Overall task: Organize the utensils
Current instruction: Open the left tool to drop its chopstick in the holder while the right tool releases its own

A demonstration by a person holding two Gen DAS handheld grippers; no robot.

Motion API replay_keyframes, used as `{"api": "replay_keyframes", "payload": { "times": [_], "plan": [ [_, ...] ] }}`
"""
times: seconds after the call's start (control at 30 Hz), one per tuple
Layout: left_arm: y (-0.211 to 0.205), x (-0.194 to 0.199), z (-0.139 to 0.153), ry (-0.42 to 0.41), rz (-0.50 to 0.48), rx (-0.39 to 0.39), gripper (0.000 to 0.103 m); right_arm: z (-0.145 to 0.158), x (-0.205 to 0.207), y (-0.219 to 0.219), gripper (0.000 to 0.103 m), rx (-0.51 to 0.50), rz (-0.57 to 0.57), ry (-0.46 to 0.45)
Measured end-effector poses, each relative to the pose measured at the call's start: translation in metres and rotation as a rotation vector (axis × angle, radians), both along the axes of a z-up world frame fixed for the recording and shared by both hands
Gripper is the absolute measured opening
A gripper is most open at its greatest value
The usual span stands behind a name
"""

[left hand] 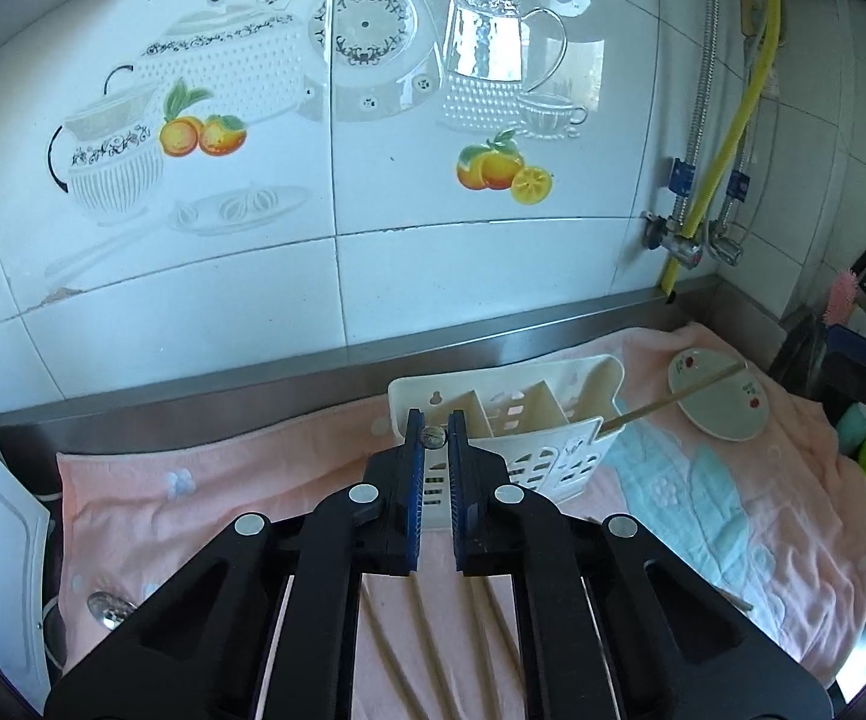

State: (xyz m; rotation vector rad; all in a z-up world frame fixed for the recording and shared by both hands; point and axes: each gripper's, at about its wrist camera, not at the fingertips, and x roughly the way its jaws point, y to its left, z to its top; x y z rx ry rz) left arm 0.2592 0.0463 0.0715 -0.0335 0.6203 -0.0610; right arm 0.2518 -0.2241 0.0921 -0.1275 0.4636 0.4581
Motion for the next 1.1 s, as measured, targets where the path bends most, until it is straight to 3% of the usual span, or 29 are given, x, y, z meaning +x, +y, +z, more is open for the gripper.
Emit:
{"api": "replay_keyframes", "payload": {
  "times": [0.3, 0.57, 0.7, 0.77, 0.83, 1.1],
  "plan": [
    [0.002, 0.01, 0.01, 0.068, -0.004, -0.035, 0.005, -0.005, 0.004, -0.006, 0.044, 0.01, -0.013, 0.009],
    [0.004, -0.006, 0.0, -0.001, 0.031, -0.073, 0.005, -0.013, 0.006, -0.006, 0.044, -0.001, -0.015, 0.021],
    [0.007, -0.011, -0.002, 0.006, 0.03, -0.085, 0.007, -0.019, 0.006, -0.008, 0.044, 0.002, -0.017, 0.037],
    [0.007, -0.015, -0.001, 0.004, 0.024, -0.074, 0.017, -0.023, 0.004, -0.01, 0.044, 0.0, -0.015, 0.047],
    [0.007, -0.021, -0.001, -0.005, 0.019, -0.064, 0.039, -0.028, 0.0, -0.013, 0.044, -0.004, -0.014, 0.054],
    [0.01, -0.064, -0.011, -0.047, 0.017, -0.092, 0.044, -0.07, -0.025, -0.028, 0.044, -0.028, 0.013, 0.125]
  ]
}}
